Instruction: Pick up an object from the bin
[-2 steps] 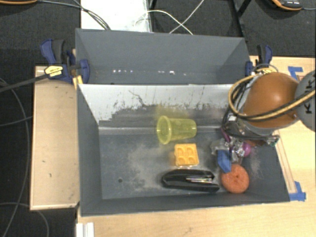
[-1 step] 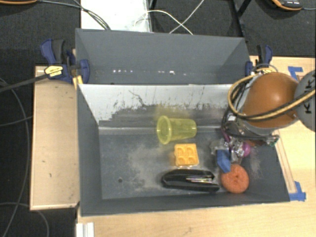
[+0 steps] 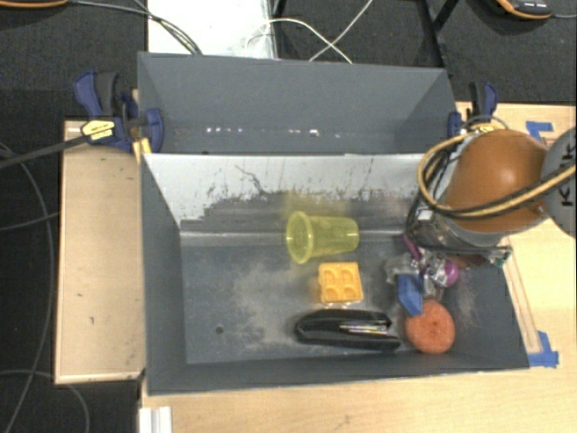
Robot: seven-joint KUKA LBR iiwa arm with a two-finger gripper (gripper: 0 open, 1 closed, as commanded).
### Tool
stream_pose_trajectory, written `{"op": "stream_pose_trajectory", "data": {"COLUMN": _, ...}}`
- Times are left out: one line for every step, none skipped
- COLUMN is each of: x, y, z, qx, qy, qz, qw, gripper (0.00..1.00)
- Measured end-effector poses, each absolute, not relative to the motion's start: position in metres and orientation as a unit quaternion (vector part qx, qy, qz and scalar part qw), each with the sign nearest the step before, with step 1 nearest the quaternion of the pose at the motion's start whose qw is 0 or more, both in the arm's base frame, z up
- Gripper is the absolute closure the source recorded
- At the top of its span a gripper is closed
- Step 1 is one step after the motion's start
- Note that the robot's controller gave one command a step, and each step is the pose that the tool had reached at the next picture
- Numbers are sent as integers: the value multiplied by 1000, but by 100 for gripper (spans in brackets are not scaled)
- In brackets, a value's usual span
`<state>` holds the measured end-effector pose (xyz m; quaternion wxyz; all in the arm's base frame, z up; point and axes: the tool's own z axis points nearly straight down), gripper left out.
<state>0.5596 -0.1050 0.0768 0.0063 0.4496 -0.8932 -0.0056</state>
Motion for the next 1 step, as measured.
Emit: {"op": "stream_pose_trajectory", "data": {"x": 560, "y": -104, "z": 107, "qx": 450, "qy": -893, "qz": -6, "qw": 7, "gripper": 100}}
